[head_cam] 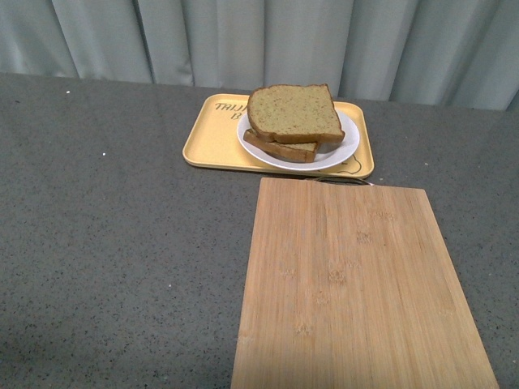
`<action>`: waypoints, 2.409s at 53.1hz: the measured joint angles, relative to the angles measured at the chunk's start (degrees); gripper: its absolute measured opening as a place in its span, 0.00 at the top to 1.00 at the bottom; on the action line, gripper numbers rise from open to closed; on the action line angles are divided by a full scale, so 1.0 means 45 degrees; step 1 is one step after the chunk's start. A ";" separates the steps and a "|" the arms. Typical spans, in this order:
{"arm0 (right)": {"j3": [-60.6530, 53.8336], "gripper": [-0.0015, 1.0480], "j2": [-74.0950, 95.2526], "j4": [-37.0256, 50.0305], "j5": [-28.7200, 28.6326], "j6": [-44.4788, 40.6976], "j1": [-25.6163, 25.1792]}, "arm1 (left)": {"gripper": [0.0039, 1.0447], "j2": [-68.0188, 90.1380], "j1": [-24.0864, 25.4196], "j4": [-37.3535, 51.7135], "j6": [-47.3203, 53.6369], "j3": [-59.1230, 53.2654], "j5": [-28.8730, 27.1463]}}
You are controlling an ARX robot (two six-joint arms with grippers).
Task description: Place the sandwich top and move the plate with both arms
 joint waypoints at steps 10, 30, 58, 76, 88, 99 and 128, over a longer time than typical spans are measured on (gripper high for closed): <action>0.0000 0.09 0.0000 0.0000 0.0000 0.0000 0.0000 | 0.97 -0.1695 0.0000 -0.1423 0.0000 -0.0010 0.0010; 0.0000 0.09 0.0000 0.0000 0.0000 0.0000 0.0000 | 0.97 -0.4430 0.0000 -0.4027 0.0000 -0.0015 0.0010; 0.0000 0.09 0.0000 0.0000 0.0000 0.0000 0.0000 | 0.97 -0.6679 0.0000 -0.6232 0.0000 -0.0015 0.0005; 0.0000 0.09 0.0000 0.0000 0.0000 0.0000 0.0000 | 0.97 -0.8816 0.0000 -0.8830 0.0000 -0.0010 0.0010; 0.0000 0.09 0.0000 0.0000 0.0000 0.0000 0.0000 | 0.95 -0.9534 0.0000 -0.9185 -0.0005 -0.0010 0.0015; 0.0000 0.09 0.0000 0.0000 0.0000 0.0000 0.0000 | 0.59 -0.9544 0.0000 -0.9185 0.0000 -0.0010 0.0015; 0.0000 0.09 0.0000 0.0000 0.0000 0.0000 0.0000 | 0.06 -0.9544 0.0000 -0.9185 0.0010 -0.0010 0.0015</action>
